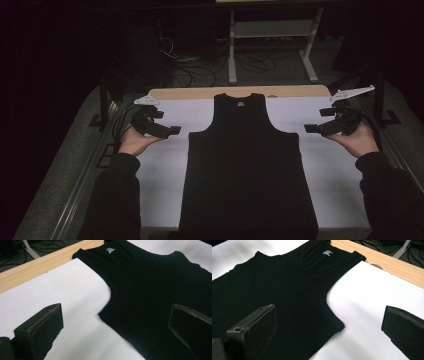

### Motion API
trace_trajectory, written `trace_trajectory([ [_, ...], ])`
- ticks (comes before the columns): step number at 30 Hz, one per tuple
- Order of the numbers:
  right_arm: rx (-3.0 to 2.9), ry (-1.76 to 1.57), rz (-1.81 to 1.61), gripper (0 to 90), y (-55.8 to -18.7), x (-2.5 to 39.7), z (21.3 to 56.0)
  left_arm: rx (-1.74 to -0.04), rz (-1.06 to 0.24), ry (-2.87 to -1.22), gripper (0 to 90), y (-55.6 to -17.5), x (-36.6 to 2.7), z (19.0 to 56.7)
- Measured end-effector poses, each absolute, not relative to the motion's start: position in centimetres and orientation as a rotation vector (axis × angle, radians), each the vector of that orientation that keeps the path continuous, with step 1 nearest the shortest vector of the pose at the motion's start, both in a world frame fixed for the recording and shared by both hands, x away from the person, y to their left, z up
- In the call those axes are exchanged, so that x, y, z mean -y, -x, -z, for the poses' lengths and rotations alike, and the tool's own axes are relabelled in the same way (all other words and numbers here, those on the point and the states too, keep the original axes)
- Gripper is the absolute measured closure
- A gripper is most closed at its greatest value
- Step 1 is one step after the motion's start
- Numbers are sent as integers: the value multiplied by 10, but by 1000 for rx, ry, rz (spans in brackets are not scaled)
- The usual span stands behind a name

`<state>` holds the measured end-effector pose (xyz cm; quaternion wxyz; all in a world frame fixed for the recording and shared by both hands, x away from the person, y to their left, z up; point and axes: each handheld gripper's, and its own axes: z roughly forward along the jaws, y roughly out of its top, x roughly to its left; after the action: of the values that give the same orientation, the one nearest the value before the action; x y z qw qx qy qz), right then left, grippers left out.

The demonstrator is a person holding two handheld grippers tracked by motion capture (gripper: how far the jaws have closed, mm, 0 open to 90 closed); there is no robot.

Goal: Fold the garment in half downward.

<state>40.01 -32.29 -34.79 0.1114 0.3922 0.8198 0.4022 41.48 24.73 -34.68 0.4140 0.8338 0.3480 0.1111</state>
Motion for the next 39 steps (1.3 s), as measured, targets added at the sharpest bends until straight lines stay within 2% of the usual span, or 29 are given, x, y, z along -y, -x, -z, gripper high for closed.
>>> trace_trajectory([
  [39,-2464,-1219,-1142,0,-432,314,389,-878,-191,-2164,0,-444,-229,392],
])
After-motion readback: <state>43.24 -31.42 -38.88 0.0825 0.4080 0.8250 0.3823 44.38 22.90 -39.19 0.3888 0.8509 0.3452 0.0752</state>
